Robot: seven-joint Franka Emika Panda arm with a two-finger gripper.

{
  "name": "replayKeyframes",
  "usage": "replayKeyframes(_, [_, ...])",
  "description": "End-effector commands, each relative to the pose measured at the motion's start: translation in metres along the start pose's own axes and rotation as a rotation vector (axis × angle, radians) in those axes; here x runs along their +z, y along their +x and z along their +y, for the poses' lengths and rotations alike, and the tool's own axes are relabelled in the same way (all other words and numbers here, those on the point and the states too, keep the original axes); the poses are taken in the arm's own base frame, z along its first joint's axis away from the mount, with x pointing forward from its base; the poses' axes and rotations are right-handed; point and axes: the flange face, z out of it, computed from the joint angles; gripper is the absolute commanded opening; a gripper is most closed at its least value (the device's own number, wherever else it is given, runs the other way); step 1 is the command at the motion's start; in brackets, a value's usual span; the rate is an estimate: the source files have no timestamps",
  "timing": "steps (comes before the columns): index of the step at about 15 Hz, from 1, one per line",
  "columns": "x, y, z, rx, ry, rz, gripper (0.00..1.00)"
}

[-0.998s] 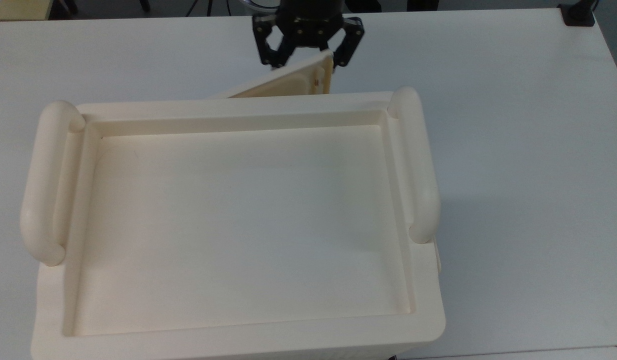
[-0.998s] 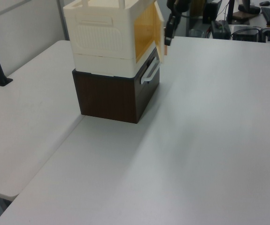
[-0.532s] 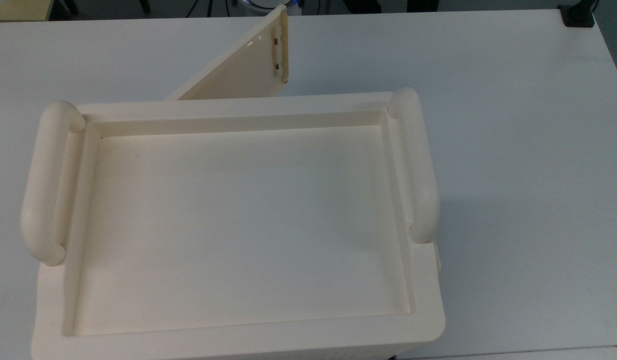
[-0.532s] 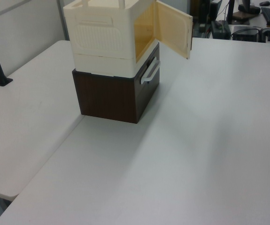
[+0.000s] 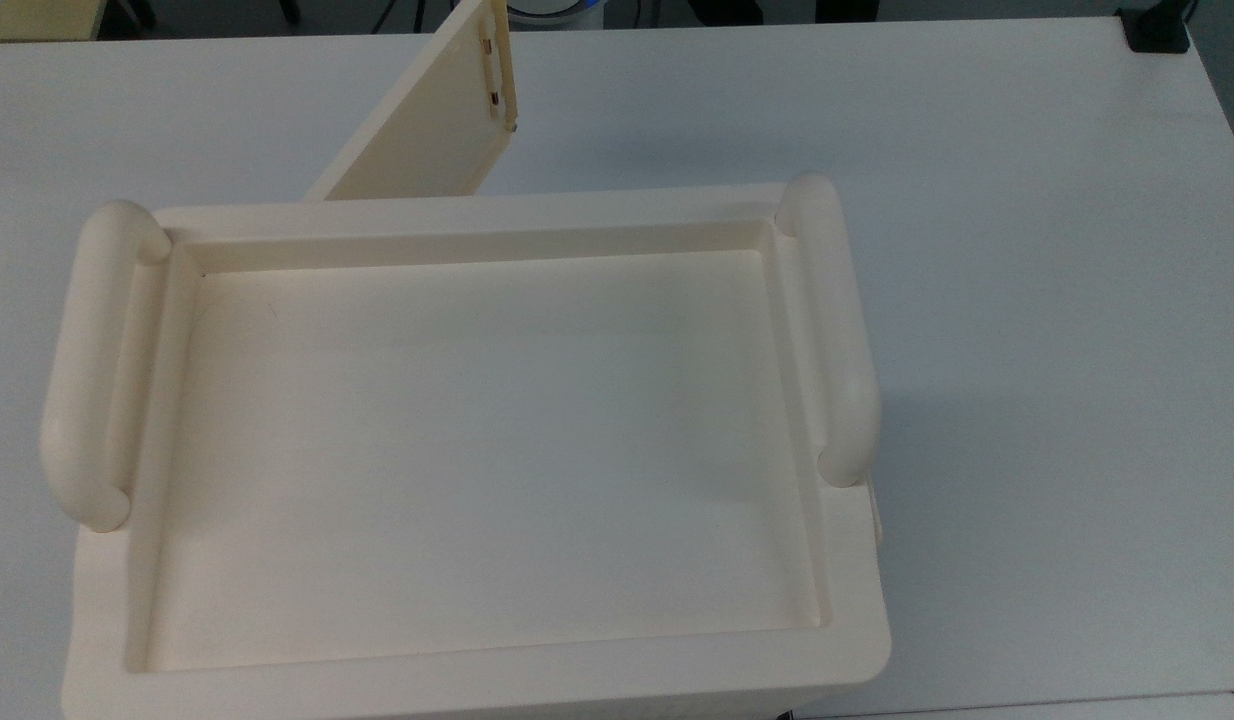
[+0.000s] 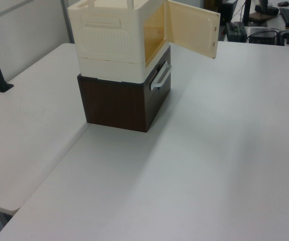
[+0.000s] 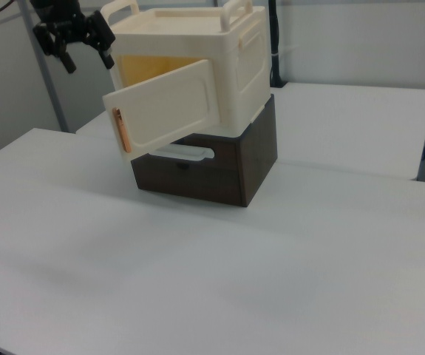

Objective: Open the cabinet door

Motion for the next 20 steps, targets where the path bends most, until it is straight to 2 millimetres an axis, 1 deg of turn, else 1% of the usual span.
replayKeyframes(1, [0.023,0.029,-0.013,-0.028,0.083,0.098,1.00])
replayKeyframes(2, [0.028,0.034,-0.016,-0.029,0.086,0.115,1.00])
replayKeyframes(3, [0.037,0.035,-0.017,-0.032,0.083,0.100,1.00])
replayKeyframes(4, [0.043,0.034,-0.014,-0.031,0.081,0.083,1.00])
replayKeyframes(5, [0.056,0.034,-0.010,-0.029,0.078,0.057,1.00])
replayKeyframes(6, [0.065,0.033,0.000,-0.014,0.073,0.042,1.00])
replayKeyframes(7, [0.081,0.031,0.012,-0.002,0.070,0.005,1.00])
replayKeyframes(8, [0.091,0.025,0.029,-0.003,0.067,-0.041,1.00])
replayKeyframes(10, [0.098,0.015,0.057,-0.009,0.066,-0.095,1.00])
replayKeyframes(11, [0.098,0.010,0.073,-0.005,0.063,-0.105,1.00])
replayKeyframes(12, [0.100,0.005,0.084,-0.012,0.063,-0.123,1.00])
replayKeyframes(14, [0.106,0.006,0.080,-0.016,0.067,-0.140,1.00])
replayKeyframes(16, [0.121,0.006,0.071,-0.004,0.074,-0.171,1.00])
replayKeyframes(18, [0.133,0.005,0.061,0.005,0.078,-0.194,1.00])
replayKeyframes(20, [0.139,0.003,0.058,0.030,0.078,-0.206,1.00])
